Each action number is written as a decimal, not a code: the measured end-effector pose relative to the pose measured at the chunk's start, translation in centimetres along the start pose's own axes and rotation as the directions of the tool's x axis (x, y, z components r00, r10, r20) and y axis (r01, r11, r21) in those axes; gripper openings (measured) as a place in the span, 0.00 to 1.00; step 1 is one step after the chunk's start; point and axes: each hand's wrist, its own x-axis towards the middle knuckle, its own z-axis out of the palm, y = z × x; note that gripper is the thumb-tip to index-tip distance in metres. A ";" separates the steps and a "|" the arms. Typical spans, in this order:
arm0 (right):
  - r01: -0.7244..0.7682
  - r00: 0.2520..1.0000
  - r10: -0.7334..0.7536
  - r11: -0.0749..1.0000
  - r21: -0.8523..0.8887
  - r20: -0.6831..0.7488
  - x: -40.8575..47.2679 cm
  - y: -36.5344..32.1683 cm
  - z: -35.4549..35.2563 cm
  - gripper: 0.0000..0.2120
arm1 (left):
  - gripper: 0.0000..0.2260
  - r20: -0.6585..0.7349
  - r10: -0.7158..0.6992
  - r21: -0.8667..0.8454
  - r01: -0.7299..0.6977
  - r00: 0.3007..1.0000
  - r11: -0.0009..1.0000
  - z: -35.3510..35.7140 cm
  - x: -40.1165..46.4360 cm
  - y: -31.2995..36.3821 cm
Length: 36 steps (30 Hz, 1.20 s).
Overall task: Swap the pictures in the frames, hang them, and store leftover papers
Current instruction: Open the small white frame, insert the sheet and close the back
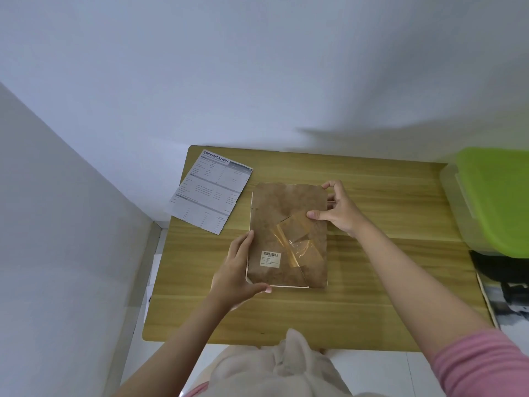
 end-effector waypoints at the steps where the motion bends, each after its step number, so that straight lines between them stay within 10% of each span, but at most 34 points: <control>1: 0.003 1.000 -0.003 1.000 0.007 -0.002 -0.1 -0.1 0.0 0.31 | 0.56 -0.003 0.000 -0.003 0.000 1.000 1.000 0.1 0.0 0.0; 18: 0.061 0.931 -0.047 0.998 0.028 -0.362 -7.6 4.7 3.4 0.31 | 0.54 -0.053 0.027 -0.035 -0.029 0.998 0.999 0.7 -0.6 -0.2; 36: 0.155 0.938 -0.091 0.973 0.169 -0.336 -6.2 3.1 4.0 0.22 | 0.46 -0.137 0.003 -0.109 -0.019 0.991 0.994 -1.7 0.2 1.9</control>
